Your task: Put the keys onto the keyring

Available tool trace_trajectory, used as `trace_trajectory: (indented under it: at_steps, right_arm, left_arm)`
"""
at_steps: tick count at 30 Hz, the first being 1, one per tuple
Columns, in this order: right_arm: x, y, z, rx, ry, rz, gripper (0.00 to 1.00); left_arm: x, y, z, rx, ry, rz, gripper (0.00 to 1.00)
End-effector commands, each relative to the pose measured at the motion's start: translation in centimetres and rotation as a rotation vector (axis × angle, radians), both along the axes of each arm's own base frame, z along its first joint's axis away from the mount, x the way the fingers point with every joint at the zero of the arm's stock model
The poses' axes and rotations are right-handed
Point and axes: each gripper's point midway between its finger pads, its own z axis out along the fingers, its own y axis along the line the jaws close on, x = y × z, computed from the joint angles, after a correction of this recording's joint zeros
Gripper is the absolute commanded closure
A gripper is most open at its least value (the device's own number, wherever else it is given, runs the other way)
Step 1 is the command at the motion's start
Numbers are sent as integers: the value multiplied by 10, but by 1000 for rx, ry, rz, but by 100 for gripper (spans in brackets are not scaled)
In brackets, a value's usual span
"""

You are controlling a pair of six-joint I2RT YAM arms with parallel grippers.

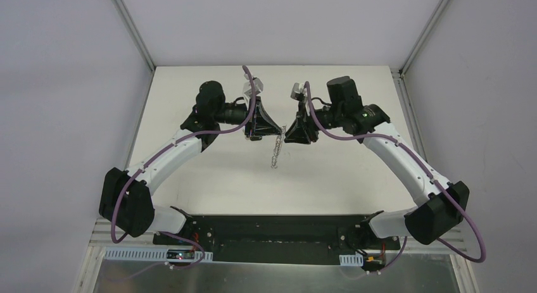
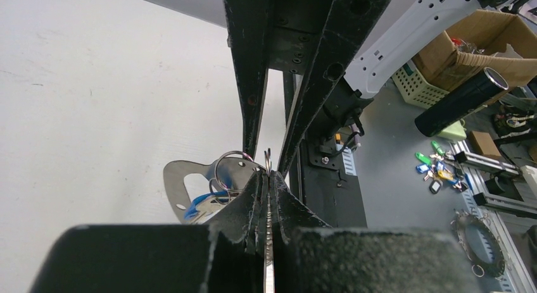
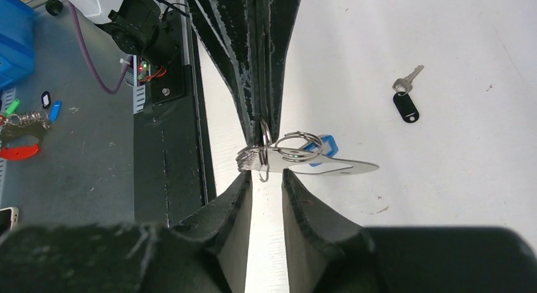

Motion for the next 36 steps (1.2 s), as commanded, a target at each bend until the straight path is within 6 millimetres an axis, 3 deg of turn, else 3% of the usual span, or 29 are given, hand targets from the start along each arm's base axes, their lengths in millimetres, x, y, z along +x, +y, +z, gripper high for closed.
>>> trace_trajectory:
  at_steps: [1,12,25,36]
  right_arm:
    - [-10,-5,30,39,-96,30,74]
    - [-7,0,47,66,-99,26,75]
    - [2,11,47,80,-70,26,79]
    - [10,11,42,53,-90,-14,72]
  left_arm:
    - [-2,2,13,-27,-60,-23,100]
    - [-2,2,10,-20,-45,-24,100]
    - [-4,2,9,-19,-41,-28,100]
    - [-5,2,9,-18,-39,-30,100]
